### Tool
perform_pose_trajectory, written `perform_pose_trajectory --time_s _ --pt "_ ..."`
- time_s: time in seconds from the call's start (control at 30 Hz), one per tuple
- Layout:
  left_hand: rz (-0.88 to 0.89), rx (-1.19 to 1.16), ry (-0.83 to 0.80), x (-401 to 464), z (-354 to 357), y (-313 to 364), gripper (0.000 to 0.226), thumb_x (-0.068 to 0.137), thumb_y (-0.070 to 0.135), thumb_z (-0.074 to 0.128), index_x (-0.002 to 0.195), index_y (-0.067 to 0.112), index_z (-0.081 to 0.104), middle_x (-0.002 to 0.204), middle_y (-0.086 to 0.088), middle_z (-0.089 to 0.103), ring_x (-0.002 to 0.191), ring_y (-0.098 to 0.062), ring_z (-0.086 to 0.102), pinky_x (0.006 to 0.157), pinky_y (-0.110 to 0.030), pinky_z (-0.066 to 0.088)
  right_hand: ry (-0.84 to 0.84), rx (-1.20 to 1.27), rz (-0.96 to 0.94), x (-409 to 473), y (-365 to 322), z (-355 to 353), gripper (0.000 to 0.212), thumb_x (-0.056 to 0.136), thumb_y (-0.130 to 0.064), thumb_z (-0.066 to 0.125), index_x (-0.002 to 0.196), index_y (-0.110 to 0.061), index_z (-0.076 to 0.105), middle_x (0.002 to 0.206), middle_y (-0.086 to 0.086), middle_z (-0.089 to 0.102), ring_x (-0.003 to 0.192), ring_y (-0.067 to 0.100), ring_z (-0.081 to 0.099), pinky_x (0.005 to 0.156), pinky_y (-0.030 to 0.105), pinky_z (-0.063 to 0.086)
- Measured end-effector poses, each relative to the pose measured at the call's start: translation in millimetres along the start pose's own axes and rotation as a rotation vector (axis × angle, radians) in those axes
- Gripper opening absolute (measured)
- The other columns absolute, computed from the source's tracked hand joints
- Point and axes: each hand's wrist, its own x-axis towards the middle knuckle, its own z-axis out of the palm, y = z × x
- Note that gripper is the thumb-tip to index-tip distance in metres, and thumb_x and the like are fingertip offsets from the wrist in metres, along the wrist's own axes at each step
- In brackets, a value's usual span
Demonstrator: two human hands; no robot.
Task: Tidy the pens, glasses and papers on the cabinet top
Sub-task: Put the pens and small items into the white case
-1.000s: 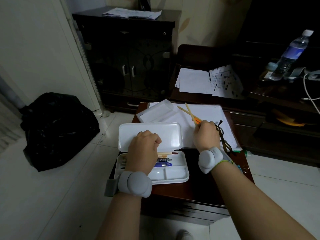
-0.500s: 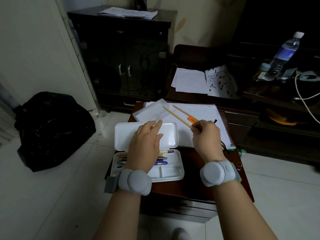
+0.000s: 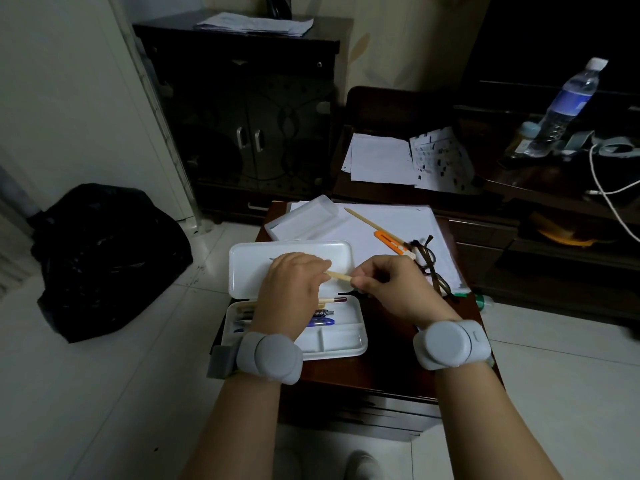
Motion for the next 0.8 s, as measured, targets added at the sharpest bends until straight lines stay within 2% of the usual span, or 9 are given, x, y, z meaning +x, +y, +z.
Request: perform_pose_trajectory --time_s 0.07,0.13,0.23,0.37,0.53,0.6,0.7,0.8 --pt "-0.014 -0.006 -0.018 0 -2 0 0.018 0.087 0.01 0.063 0.101 0.01 0.073 0.099 -0.008 0.071 0.096 -0.025 0.061 0.093 -0.037 0.044 -0.027 -0.013 -0.013 -1 -1 1 0.021 0.084 -0.01 0.067 0.07 -0.025 0.064 0.074 0.001 0.065 0.068 0.009 0.057 0.072 0.018 0.048" --pt "-0.028 -0.006 -0.041 0 -5 -1 0.017 0.088 0.012 0.062 0.1 0.012 0.074 0.097 -0.006 0.07 0.093 -0.023 0.059 0.089 -0.039 0.045 -0.036 -0.023 -0.025 0 0 1 0.023 0.084 -0.011 0.068 0.069 -0.027 0.063 0.073 -0.001 0.064 0.068 0.009 0.057 0.071 0.017 0.047" --pt "-0.068 -0.015 -0.086 -1 -9 -2 0.017 0.089 0.017 0.061 0.101 0.015 0.073 0.097 -0.001 0.068 0.093 -0.018 0.059 0.087 -0.034 0.046 -0.051 -0.01 -0.031 1 2 3 0.025 0.084 -0.011 0.067 0.067 -0.028 0.062 0.07 -0.005 0.061 0.067 0.007 0.056 0.069 0.015 0.046" --pt "-0.118 0.007 -0.135 -3 -14 -2 0.013 0.086 0.021 0.064 0.095 0.019 0.074 0.092 0.004 0.068 0.088 -0.014 0.059 0.081 -0.03 0.048 -0.069 -0.011 -0.039 5 7 7 0.026 0.084 -0.011 0.067 0.067 -0.029 0.063 0.07 -0.008 0.06 0.07 0.008 0.056 0.072 0.019 0.045" --pt "-0.154 0.044 -0.231 -4 -18 -8 0.009 0.085 0.021 0.066 0.09 0.02 0.074 0.086 0.002 0.067 0.083 -0.013 0.058 0.074 -0.027 0.046 -0.102 0.021 -0.051 5 6 14 0.021 0.084 -0.013 0.068 0.069 -0.027 0.065 0.064 -0.013 0.06 0.062 -0.004 0.054 0.066 0.01 0.04" --pt "-0.174 0.074 -0.249 -3 -20 -11 0.01 0.085 0.019 0.065 0.089 0.02 0.074 0.086 0.001 0.067 0.083 -0.013 0.058 0.072 -0.025 0.044 -0.063 0.044 -0.032 5 5 15 0.009 0.084 -0.022 0.069 0.075 -0.021 0.068 0.069 -0.009 0.063 0.065 0.001 0.055 0.067 0.013 0.043" --pt "-0.236 0.102 -0.259 -4 -20 -16 0.009 0.084 0.017 0.066 0.088 0.019 0.073 0.087 0.0 0.068 0.081 -0.014 0.059 0.072 -0.024 0.045 0.077 -0.011 0.006 8 6 12 0.02 0.087 -0.032 0.063 0.084 -0.014 0.069 0.079 -0.002 0.068 0.073 0.008 0.059 0.069 0.017 0.043" --pt "-0.279 0.125 -0.292 -6 -18 -20 0.009 0.085 0.014 0.065 0.087 0.018 0.073 0.089 0.0 0.067 0.082 -0.016 0.061 0.071 -0.023 0.045 0.201 -0.049 0.014 10 7 9 0.024 0.09 -0.032 0.059 0.084 -0.011 0.068 0.08 0.001 0.068 0.075 0.012 0.057 0.067 0.019 0.04"
